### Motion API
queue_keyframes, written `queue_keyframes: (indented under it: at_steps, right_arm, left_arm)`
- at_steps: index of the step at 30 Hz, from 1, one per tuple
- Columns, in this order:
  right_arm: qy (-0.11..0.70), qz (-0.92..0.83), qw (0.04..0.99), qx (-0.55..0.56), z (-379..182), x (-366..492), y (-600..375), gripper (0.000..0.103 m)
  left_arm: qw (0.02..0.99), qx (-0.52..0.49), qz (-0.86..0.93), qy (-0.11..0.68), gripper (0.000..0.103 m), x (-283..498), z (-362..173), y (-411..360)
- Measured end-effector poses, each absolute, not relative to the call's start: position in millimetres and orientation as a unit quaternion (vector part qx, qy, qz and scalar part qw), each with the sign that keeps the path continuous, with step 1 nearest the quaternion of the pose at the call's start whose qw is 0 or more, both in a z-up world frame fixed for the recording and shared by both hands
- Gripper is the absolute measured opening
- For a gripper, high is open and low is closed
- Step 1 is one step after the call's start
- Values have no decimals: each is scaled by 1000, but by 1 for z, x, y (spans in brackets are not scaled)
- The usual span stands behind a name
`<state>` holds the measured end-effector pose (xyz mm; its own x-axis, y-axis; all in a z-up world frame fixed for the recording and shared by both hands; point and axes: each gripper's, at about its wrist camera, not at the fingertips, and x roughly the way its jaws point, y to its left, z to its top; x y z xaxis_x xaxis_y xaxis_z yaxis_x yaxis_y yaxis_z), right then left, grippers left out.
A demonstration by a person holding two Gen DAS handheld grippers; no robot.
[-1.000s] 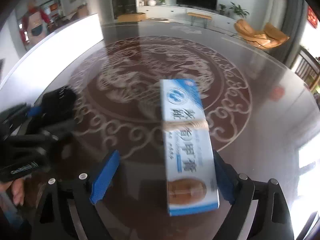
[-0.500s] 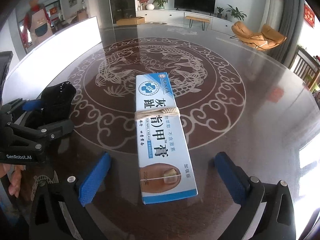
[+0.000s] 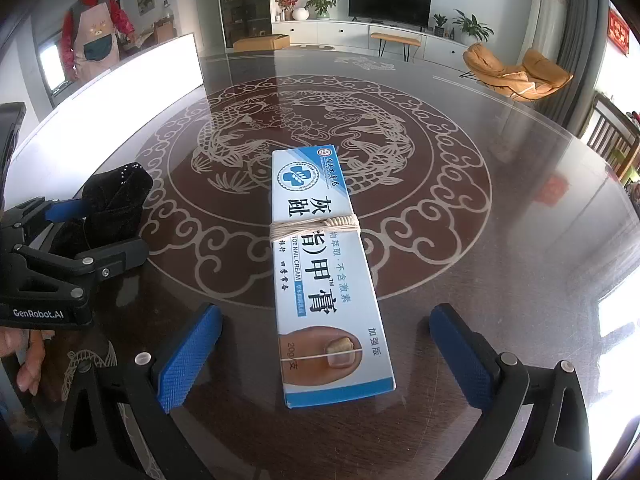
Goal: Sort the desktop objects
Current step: 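Carry the black item and nail cream box into the bin and open both tools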
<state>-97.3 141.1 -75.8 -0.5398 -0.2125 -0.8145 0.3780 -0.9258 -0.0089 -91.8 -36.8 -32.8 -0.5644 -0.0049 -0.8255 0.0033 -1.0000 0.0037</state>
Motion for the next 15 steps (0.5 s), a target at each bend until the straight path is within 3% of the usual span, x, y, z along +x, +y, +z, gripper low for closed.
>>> queue_keyframes:
  at_steps: [7, 10, 12, 13, 15]
  right_arm:
    - [137, -798, 195, 554, -69, -132, 124, 103]
    - [145, -792, 201, 558, -63, -149, 116, 82]
    - [140, -792, 198, 560, -56, -158, 113, 44]
    - [133, -787, 196, 570, -55, -161, 113, 43]
    - [132, -786, 192, 573, -53, -157, 114, 43]
  left_arm:
    - [-35, 533, -845, -22, 103, -105, -26, -35]
    - [-58, 527, -846, -47, 100, -114, -24, -27]
    - [-77, 501, -860, -53, 64, -113, -18, -21]
    - [-75, 496, -864, -52, 36, -113, -16, -22]
    - [-66, 488, -869, -41, 31, -110, -13, -24]
